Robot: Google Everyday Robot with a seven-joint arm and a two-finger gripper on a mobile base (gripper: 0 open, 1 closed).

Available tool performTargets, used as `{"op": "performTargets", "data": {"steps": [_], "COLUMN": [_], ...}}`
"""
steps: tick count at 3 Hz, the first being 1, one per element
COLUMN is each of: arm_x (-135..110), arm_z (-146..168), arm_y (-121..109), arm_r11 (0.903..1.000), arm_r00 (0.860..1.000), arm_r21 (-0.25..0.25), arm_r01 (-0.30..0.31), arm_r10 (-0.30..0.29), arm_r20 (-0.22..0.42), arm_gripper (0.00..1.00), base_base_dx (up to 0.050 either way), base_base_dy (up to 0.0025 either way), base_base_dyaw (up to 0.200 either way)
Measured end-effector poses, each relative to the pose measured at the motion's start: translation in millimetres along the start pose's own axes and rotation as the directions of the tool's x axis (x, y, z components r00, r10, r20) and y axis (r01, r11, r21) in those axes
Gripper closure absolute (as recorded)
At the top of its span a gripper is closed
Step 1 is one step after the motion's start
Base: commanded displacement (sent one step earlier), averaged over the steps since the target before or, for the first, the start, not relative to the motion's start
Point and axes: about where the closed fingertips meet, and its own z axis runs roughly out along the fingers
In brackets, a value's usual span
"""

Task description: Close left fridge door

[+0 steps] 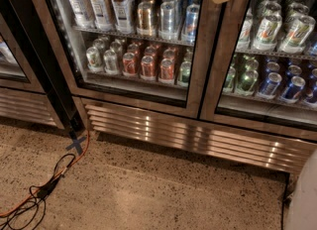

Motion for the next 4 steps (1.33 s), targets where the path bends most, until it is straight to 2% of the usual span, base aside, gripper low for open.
{"op": "performTargets", "data": {"steps": [1, 4], "arm_x": [0.0, 4.3], "arm_z": [0.4, -1.5], "arm_y": [0.2, -9.0], "arm_r11": [1.0, 1.0], "arm_r00": [1.0, 1.0], "arm_r21": [-0.001, -0.001], "arm_r01": [0.0, 0.0], "arm_r10": [0.0, 0.0], "arm_r20": [0.0, 0.0], "arm_gripper": [1.0, 1.0], "base_base_dx": [0.0, 0.0], "base_base_dy": [0.0, 0.0], "base_base_dyaw": [0.0, 0.0]}}
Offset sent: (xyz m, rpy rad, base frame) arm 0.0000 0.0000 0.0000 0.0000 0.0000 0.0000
